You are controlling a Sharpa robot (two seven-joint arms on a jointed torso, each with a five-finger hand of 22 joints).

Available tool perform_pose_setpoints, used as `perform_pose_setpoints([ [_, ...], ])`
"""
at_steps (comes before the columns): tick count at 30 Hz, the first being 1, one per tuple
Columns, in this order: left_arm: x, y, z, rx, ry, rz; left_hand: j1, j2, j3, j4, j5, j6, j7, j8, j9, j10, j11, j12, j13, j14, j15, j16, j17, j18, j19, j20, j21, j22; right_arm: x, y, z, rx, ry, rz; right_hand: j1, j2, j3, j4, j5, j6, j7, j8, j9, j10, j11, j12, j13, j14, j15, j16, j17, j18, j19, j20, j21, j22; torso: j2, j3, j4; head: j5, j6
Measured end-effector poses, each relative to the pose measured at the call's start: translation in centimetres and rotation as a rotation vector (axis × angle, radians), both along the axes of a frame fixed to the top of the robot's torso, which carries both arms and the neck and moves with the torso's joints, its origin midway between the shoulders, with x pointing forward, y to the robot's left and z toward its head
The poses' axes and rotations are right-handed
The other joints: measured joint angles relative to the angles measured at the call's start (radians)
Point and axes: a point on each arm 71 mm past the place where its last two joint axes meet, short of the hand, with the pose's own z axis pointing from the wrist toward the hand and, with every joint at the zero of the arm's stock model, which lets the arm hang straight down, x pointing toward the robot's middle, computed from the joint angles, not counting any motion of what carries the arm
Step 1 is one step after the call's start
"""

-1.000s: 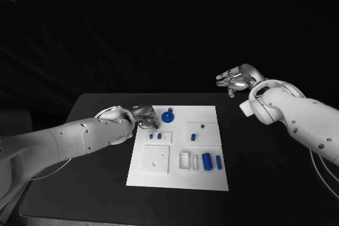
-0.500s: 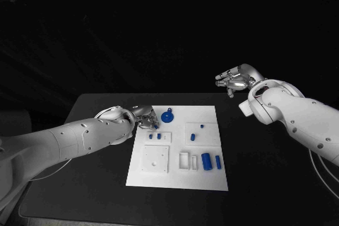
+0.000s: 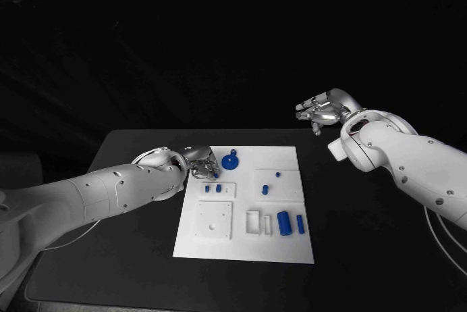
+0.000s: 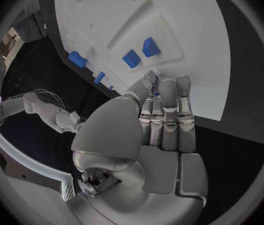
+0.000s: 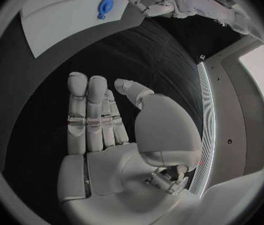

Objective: Assemble the parts on the task board

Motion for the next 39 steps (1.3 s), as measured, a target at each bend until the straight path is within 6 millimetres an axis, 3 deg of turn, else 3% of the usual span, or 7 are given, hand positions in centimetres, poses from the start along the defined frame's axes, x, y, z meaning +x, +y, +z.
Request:
perform_pose_setpoints([
  [33, 0.41, -0.56, -0.15, 0.043, 0.031, 0.006, -0.006, 0.0, 0.002, -0.002, -0.002, 0.0, 0.0, 0.0, 0.001, 0.0, 0.0, 0.0, 0.0, -0.004, 0.004, 0.0, 0.0, -0.003, -0.004, -0.004, 0.004, 0.0, 0.0, 0.0, 0.0, -0.001, 0.001, 0.001, 0.0, 0.0, 0.0, 0.0, 0.0, 0.0, 0.0, 0.0, 0.0, 0.0, 0.0, 0.0, 0.0, 0.0, 0.0, 0.0, 0.0, 0.0, 0.0, 0.0, 0.0, 0.0, 0.0, -0.0009, 0.0013, -0.005, -0.005],
  [39, 0.37, -0.56, -0.26, 0.046, 0.033, 0.005, -0.006, 0.0, 0.01, -0.01, -0.002, -0.039, 0.014, 0.0, 0.001, -0.006, 0.006, 0.0, 0.0, -0.004, 0.004, 0.0, -0.001, -0.004, -0.007, 0.0, 0.004, 0.0, -0.01, -0.05, 0.0, -0.001, 0.001, 0.0, 0.0, 0.0, 0.0, 0.0, 0.0, 0.0, 0.0, 0.0, 0.0, 0.0, 0.0, 0.0, 0.0, 0.0, 0.0, 0.0, 0.0, 0.0, 0.0, 0.0, 0.0, 0.0, 0.0, -0.0012, 0.0018, -0.005, -0.005],
])
